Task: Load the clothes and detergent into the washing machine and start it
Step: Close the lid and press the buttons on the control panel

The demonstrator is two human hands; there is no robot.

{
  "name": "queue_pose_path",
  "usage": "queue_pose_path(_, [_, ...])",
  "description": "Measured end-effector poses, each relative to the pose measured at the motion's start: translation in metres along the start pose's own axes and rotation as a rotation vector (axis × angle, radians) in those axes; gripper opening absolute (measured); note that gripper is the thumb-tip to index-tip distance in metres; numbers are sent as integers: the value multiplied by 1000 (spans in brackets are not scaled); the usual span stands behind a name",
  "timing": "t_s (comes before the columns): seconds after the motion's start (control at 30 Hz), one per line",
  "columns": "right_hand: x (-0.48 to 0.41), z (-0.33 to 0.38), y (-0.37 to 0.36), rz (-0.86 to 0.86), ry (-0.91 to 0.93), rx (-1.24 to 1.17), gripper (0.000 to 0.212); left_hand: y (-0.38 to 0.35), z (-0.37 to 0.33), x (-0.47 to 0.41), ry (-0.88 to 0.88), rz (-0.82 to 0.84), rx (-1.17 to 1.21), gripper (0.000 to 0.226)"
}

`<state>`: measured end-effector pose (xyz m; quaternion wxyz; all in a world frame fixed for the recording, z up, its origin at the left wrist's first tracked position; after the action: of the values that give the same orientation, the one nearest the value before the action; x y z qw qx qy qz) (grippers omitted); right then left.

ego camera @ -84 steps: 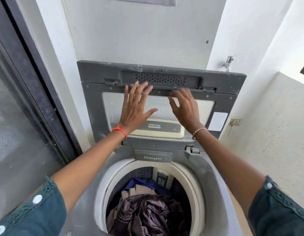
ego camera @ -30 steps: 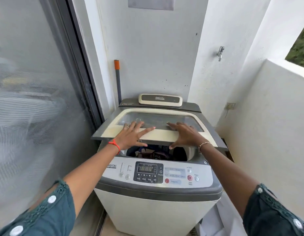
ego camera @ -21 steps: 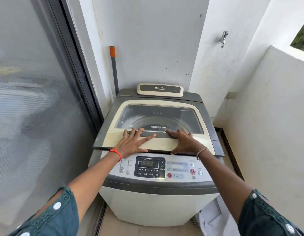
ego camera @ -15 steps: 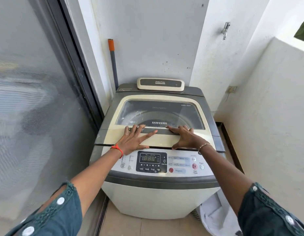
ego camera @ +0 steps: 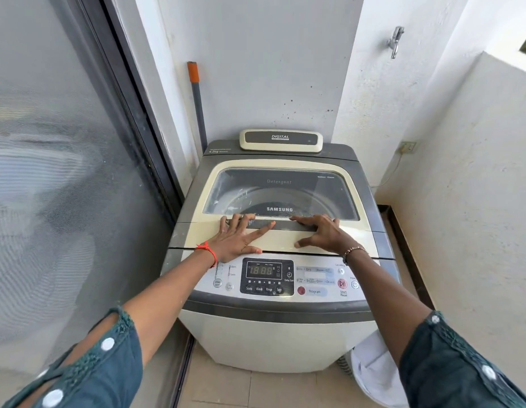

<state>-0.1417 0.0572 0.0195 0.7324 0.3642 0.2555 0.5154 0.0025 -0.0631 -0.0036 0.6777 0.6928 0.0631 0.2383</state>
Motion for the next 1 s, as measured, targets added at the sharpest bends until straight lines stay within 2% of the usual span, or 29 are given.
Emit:
queue_pose_path(0.13, [0, 1, 1, 7, -20, -57, 69, 1, 1, -1, 1, 26, 18, 61])
queue_pose_path(0.3, [-4, -5, -6, 42, -37, -133, 78, 2, 1, -3, 5, 47, 120, 55])
queue_pose_path(0.37, [-6, -9, -9, 48, -39, -168, 85, 0, 1, -4, -6, 38, 121, 71])
queue_pose_path(0.43, [-7, -9, -8, 47, -43, -150, 81, -4, 1, -6, -5, 26, 121, 82])
queue_pose_path(0.53, [-6, -10, -3, 0, -63, -100, 70, -5, 1, -6, 12, 10, 130, 82])
queue_pose_path(0.77, [-3, -11, -1, 0, -41, -36, 72, -3, -2, -5, 21, -81, 138, 87])
queue_pose_path(0.9, [4, -12, -3, -34, -26, 12, 72, -3, -3, -5, 19, -59, 129, 93])
queue_pose_path(1.0, [12, -16, -6, -80, -24, 26, 79, -5, -4, -6, 35, -19, 126, 98])
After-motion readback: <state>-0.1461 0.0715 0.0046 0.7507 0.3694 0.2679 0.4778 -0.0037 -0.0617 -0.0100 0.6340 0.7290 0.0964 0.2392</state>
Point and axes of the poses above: each hand's wrist, its own x-axis away from the middle knuckle, its own y-axis out of the back of the hand, z = x × y, the point moved 8 cm from there along -x, towards the middle knuckle, and after that the axes turned 10 degrees about y, right-handed, at the moved point
